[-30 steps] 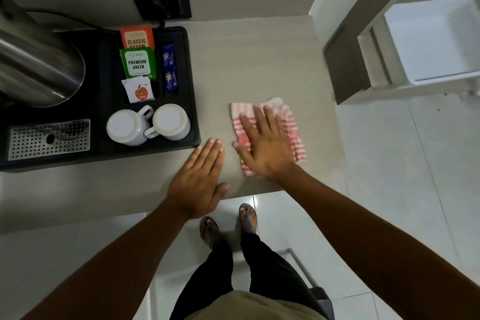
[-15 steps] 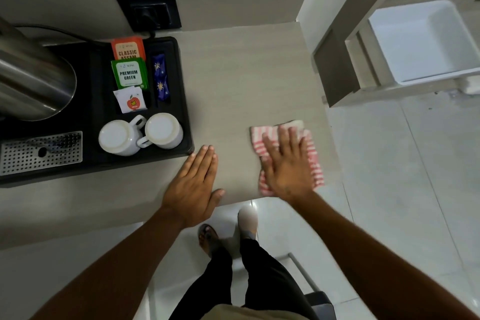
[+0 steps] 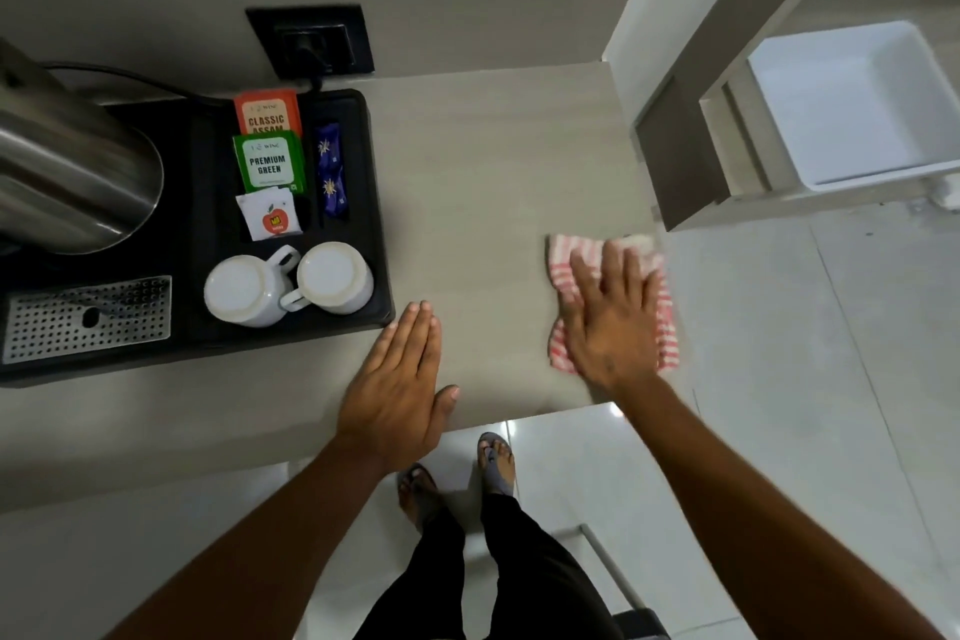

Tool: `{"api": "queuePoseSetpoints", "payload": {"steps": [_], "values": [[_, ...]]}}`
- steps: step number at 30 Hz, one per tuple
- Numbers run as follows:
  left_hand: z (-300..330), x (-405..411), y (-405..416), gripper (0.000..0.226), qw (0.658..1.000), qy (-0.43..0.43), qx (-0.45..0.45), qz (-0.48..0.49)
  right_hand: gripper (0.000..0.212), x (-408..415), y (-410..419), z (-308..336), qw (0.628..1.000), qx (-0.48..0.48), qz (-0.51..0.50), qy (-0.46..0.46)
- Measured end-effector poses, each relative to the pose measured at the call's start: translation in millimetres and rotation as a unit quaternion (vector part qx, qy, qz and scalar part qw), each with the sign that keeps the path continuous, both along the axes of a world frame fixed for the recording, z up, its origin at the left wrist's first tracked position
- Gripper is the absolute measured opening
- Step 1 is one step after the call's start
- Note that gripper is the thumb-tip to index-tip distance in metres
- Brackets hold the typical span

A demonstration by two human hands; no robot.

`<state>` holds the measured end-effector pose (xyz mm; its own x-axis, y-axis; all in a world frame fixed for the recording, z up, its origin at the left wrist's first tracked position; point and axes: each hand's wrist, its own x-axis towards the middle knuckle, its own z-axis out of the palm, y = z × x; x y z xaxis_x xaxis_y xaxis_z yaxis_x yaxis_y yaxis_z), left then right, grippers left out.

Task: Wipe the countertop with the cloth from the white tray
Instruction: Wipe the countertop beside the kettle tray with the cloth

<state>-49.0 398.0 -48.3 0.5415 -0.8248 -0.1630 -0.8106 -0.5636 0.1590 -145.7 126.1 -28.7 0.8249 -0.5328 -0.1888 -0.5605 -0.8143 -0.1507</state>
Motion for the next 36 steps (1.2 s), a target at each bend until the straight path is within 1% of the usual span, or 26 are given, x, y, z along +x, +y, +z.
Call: {"api": "queuePoseSetpoints", "payload": {"steps": [3, 6, 8, 11, 12, 13, 15, 17, 18, 20, 22, 23, 24, 26, 27, 29, 30, 31, 32, 34, 35, 36], "values": [[0.3, -2.1, -8.6, 0.080, 1.000, 0.003, -0.002, 0.016, 0.065, 3.2, 39.2, -2.2, 0.993, 0.026, 0.115, 0.014], [-1.4, -0.9, -9.8, 0.081, 0.999, 0.017, -0.012, 0.029, 0.064, 55.5, 54.4, -5.6, 0.974, 0.026, 0.224, 0.019], [-1.3, -0.3, -10.9, 0.080, 0.999, 0.026, -0.018, 0.031, 0.063, 107.1, 50.5, -8.3, 0.967, 0.020, 0.253, 0.005], [-3.8, -1.0, -9.9, 0.079, 0.999, 0.019, -0.038, 0.027, 0.059, 186.3, 25.2, -6.9, 0.969, 0.021, 0.248, -0.012], [-4.7, -1.6, -9.5, 0.079, 0.999, 0.014, -0.044, 0.019, 0.059, 206.8, 12.3, -6.2, 0.975, 0.019, 0.223, -0.014], [-6.4, -1.4, -8.5, 0.080, 0.999, 0.007, -0.048, 0.015, 0.059, 223.9, -2.8, -6.4, 0.984, 0.022, 0.177, -0.019], [-9.8, -2.6, -9.0, 0.080, 0.998, -0.003, -0.057, 0.016, 0.060, 242.1, -43.1, -6.7, 0.999, 0.020, 0.029, -0.036], [-8.9, -3.3, -8.0, 0.081, 0.998, 0.000, -0.055, 0.021, 0.064, 249.8, -80.3, -8.9, 0.991, 0.022, -0.126, -0.036], [-8.2, -2.7, -8.0, 0.081, 0.998, 0.003, -0.054, 0.022, 0.065, 252.1, -93.1, -9.6, 0.983, 0.028, -0.178, -0.037], [-5.8, -2.4, -8.7, 0.081, 0.998, 0.003, -0.059, 0.025, 0.065, 256.1, -104.5, -8.5, 0.973, 0.030, -0.226, -0.042], [-3.5, -3.9, -10.8, 0.082, 0.998, 0.002, -0.054, 0.029, 0.066, 263.2, -101.6, -6.9, 0.973, 0.023, -0.224, -0.050], [-2.5, -3.7, -11.4, 0.083, 0.998, 0.004, -0.052, 0.030, 0.066, 267.7, -95.3, -5.5, 0.978, 0.020, -0.202, -0.052], [-1.6, -3.1, -11.3, 0.083, 0.998, 0.004, -0.050, 0.031, 0.065, 271.8, -84.6, -4.3, 0.986, 0.017, -0.159, -0.053], [-0.7, -3.2, -11.3, 0.083, 0.999, -0.001, -0.048, 0.026, 0.063, 274.6, -50.7, -2.9, 0.998, 0.019, -0.015, -0.055], [-0.5, -3.4, -10.9, 0.083, 0.999, -0.002, -0.045, 0.025, 0.063, 275.0, -29.7, -2.2, 0.995, 0.027, 0.071, -0.059], [-0.1, -4.2, -11.3, 0.083, 0.999, -0.011, -0.041, 0.024, 0.065, 270.1, 4.4, -0.9, 0.970, 0.039, 0.233, -0.051], [-0.1, -4.2, -11.0, 0.083, 0.999, -0.013, -0.040, 0.023, 0.065, 266.0, 11.6, -2.3, 0.956, 0.040, 0.287, -0.044], [-0.3, -4.2, -10.5, 0.083, 0.999, -0.013, -0.041, 0.023, 0.065, 262.4, 9.1, -4.0, 0.951, 0.034, 0.305, -0.043], [-0.8, -3.9, -10.1, 0.083, 0.999, -0.013, -0.042, 0.024, 0.064, 259.9, -1.0, -4.3, 0.958, 0.021, 0.283, -0.045], [-2.3, -3.8, -9.4, 0.083, 0.999, -0.014, -0.043, 0.026, 0.063, 257.3, -37.8, -5.0, 0.988, -0.016, 0.149, -0.047], [-3.0, -4.2, -9.5, 0.083, 0.999, -0.014, -0.043, 0.026, 0.062, 255.1, -60.4, -4.3, 0.996, -0.020, 0.079, -0.043], [-3.3, -4.8, -9.4, 0.083, 0.999, -0.013, -0.042, 0.026, 0.061, 250.9, -81.3, -3.4, 0.999, -0.012, 0.036, -0.038]]}}
